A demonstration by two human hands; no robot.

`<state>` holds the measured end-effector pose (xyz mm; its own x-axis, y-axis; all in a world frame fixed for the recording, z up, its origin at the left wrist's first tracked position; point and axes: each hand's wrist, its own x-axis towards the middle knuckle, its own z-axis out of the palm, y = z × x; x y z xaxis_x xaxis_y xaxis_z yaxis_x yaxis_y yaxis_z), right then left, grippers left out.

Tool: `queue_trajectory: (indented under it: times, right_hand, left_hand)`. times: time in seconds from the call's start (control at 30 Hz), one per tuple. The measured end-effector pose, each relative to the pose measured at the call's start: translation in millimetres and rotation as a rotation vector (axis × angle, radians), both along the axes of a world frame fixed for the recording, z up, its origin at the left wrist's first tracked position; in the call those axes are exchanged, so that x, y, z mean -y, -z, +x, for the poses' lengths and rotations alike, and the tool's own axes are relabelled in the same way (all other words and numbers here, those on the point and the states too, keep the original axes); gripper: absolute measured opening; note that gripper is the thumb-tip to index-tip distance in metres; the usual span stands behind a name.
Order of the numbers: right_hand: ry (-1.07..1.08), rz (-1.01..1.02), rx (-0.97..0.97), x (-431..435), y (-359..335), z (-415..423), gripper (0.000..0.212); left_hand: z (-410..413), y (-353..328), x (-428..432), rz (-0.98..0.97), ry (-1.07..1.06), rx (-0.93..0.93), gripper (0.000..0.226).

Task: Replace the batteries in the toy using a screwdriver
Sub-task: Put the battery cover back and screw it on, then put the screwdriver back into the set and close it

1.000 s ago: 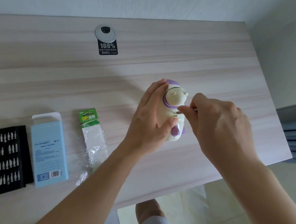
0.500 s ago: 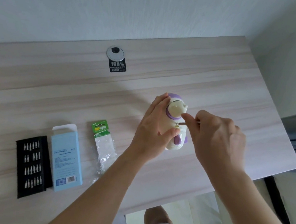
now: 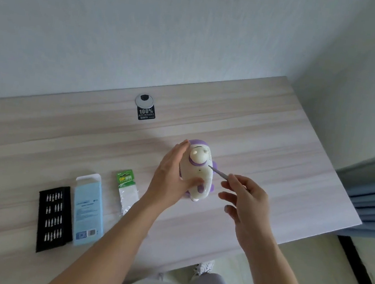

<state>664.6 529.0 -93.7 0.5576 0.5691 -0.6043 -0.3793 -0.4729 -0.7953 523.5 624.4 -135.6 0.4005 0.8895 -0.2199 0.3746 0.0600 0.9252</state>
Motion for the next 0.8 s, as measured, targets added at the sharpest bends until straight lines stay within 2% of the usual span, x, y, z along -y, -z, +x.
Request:
queue_trajectory:
  times: [0.07, 0.1, 0.17, 0.23, 0.3, 0.37, 0.43, 0.5, 0.6, 0.67, 0.8]
  right_hand:
    - [0.015, 0.033, -0.147, 6.1, -7.8, 5.6, 0.007]
    - [0.018, 0.052, -0.207, 8.4, -11.1, 8.5, 0.006]
    - [0.013, 0.081, -0.299, 11.7, -18.3, 13.4, 0.007]
    - [-0.025, 0.106, -0.360, 14.0, -25.7, 17.0, 0.012]
    - [-0.090, 0.138, -0.397, 15.6, -34.5, 19.8, 0.016]
    - [-0.161, 0.167, -0.423, 17.7, -44.0, 21.4, 0.015]
    - [-0.232, 0.187, -0.434, 19.1, -50.2, 22.2, 0.011]
    - [-0.313, 0.211, -0.421, 19.4, -55.0, 23.3, 0.006]
    - [-0.436, 0.246, -0.370, 19.9, -61.0, 27.4, 0.015]
    - [-0.505, 0.258, -0.309, 20.1, -67.3, 30.6, 0.018]
    - [-0.609, 0.274, 0.061, 17.0, -77.8, 37.6, 0.009]
  left_hand:
    - [-5.8, -8.1, 8.9, 0.079, -0.045, -0.105, 0.080]
    - [-9.2, -9.0, 13.3, 0.144, -0.078, -0.161, 0.078]
    - [-14.3, -15.2, 24.8, 0.246, -0.149, -0.188, 0.056]
    - [-13.4, -24.8, 37.4, 0.260, -0.206, -0.136, 0.034]
    - [-3.0, -42.9, 49.4, 0.120, -0.245, 0.011, 0.016]
    - [11.6, -62.0, 60.7, -0.079, -0.279, 0.210, 0.017]
    - [24.5, -74.6, 70.0, -0.193, -0.309, 0.314, 0.014]
    - [35.8, -83.1, 77.5, -0.229, -0.332, 0.375, 0.006]
    - [48.2, -88.1, 87.6, -0.223, -0.392, 0.457, 0.024]
    - [53.3, -90.7, 93.6, -0.215, -0.460, 0.483, 0.024]
    - [54.7, -96.6, 103.6, -0.184, -0.576, 0.496, 0.014]
